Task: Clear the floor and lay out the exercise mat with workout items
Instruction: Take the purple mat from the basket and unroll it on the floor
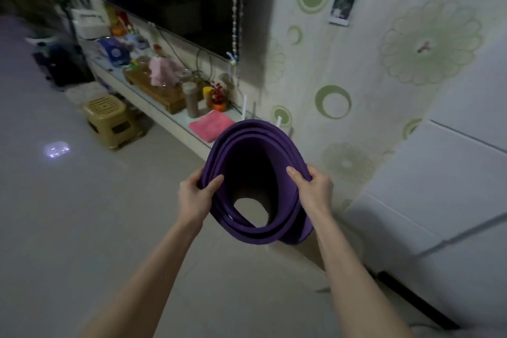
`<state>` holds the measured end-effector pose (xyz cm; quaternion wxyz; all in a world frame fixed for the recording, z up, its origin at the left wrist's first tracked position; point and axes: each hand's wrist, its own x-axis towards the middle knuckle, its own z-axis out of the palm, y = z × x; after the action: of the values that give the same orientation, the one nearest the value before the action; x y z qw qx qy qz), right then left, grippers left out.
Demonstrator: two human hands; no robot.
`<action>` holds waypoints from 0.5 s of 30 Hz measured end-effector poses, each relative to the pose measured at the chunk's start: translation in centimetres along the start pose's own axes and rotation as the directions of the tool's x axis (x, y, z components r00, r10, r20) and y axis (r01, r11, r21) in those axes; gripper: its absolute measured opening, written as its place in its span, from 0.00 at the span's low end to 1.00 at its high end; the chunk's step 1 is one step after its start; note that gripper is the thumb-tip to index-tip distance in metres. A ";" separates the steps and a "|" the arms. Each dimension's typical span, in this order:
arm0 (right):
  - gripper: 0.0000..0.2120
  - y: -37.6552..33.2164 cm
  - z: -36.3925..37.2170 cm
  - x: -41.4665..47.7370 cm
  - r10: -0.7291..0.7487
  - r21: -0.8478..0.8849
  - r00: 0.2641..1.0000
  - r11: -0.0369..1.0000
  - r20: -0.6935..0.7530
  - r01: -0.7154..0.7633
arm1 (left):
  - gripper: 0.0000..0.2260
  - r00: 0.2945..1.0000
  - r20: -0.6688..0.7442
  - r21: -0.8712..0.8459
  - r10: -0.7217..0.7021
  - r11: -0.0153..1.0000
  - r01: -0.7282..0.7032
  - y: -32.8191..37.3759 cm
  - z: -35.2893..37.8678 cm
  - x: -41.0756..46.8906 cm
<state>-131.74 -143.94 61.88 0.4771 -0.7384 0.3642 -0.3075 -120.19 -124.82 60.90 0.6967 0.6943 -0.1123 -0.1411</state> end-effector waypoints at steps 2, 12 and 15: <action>0.04 -1.4 3.7 -0.6 -0.023 0.017 0.996 1.000 0.089 0.022 | 0.12 0.996 -0.094 -0.008 -0.011 1.000 0.010 -0.2 -3.8 -0.1; 0.10 -7.5 20.7 -6.5 -0.147 0.053 0.824 0.989 0.547 0.142 | 0.12 0.821 -0.570 0.005 -0.009 1.000 0.014 -1.3 -20.5 -4.2; 0.12 -10.0 25.8 -9.8 -0.177 0.094 0.711 0.983 0.680 0.155 | 0.14 0.730 -0.683 -0.033 -0.027 0.999 0.007 -1.6 -25.3 -6.9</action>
<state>-113.98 -120.60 60.91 0.5592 -0.8219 0.0898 -0.0602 -117.79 -98.75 59.31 0.6976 0.6888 0.1597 0.1158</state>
